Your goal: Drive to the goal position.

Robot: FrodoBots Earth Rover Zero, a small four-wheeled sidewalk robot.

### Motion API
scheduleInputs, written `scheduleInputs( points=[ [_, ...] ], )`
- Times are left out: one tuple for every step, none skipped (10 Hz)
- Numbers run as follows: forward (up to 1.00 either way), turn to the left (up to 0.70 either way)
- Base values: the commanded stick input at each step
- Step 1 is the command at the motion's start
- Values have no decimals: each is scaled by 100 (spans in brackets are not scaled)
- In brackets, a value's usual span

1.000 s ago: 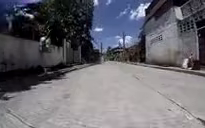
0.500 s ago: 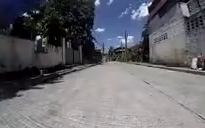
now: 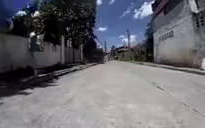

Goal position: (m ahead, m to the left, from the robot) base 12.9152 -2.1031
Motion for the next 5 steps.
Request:
scheduleInputs(
  points=[
    [100,0],
    [100,0],
    [100,0],
    [100,0],
    [100,0]
  ],
)
